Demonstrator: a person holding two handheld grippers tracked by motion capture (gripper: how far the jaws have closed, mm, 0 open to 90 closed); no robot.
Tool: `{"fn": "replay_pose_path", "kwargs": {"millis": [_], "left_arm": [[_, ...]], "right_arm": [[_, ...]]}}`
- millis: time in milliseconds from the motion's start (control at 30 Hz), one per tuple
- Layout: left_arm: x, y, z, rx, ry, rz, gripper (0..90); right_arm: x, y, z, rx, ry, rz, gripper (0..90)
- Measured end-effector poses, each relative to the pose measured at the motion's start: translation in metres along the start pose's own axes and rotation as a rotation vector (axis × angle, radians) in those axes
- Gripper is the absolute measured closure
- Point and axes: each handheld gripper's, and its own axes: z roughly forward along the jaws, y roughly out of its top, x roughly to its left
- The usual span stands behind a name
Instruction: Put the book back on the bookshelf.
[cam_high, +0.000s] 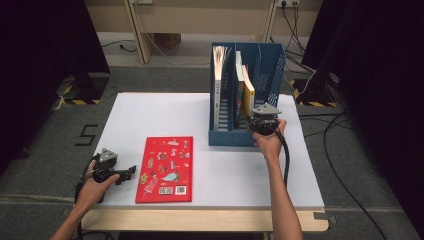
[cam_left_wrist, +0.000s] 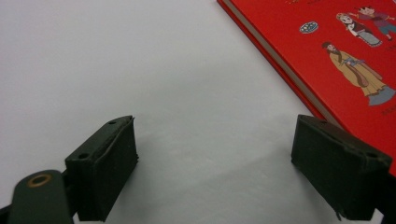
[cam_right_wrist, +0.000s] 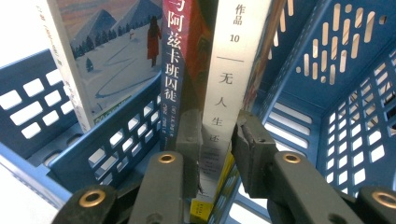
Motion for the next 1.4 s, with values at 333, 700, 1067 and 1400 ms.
{"fn": "replay_pose_path", "kwargs": {"millis": [333, 700, 1067, 1400], "left_arm": [[0.0, 0.0, 0.0, 0.0, -0.003, -0.001, 13.2], [0.0, 0.0, 0.0, 0.0, -0.001, -0.001, 13.2], [0.0, 0.0, 0.0, 0.0, -0.004, -0.002, 13.2], [0.0, 0.0, 0.0, 0.0, -0.002, -0.001, 13.2]], "right_arm": [[-0.008, 0.001, 0.017, -0.016, 0.002, 0.126, 75.9], [-0.007, 0.008, 0.029, -0.014, -0.002, 0.154, 74.6], [-0.002, 0.016, 0.02, -0.039, 0.03, 0.152, 69.4], [-0.003, 0.021, 0.009, -0.101, 0.025, 0.137, 74.1]]}}
